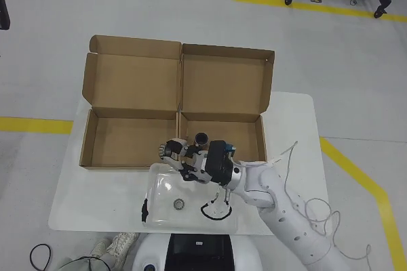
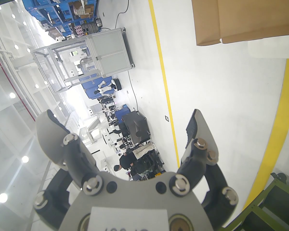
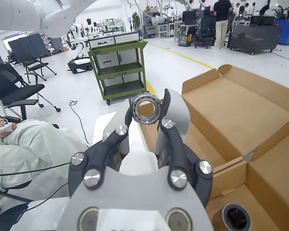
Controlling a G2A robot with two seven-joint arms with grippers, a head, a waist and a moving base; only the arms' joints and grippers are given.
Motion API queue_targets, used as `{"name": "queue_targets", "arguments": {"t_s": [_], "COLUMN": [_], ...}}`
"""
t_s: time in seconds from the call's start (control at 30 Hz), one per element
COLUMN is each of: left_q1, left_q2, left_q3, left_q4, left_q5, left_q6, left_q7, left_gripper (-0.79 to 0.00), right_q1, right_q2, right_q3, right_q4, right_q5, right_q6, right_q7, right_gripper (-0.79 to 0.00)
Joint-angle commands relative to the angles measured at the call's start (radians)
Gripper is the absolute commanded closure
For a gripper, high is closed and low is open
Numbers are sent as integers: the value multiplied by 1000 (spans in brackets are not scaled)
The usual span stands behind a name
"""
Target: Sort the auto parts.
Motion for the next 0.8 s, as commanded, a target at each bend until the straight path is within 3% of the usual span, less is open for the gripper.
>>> {"name": "queue_targets", "arguments": {"t_s": [0.0, 0.33, 0.77], "left_q1": [0, 0, 0], "left_q2": [0, 0, 0], "left_q3": [0, 0, 0], "left_q4": [0, 0, 0], "left_q5": [0, 0, 0], "left_q6": [0, 0, 0], "left_q7": [0, 0, 0], "left_gripper": [-785, -785, -785], "right_q1": [23, 88, 27], "right_q2": [-6, -34, -34], "right_q3": [-6, -54, -6], "right_q4": [-20, -74, -51], "right_q5": [7, -32, -64], "right_q6": [11, 69, 89], "right_q7": [-11, -128, -291], "right_gripper": [0, 0, 0]}}
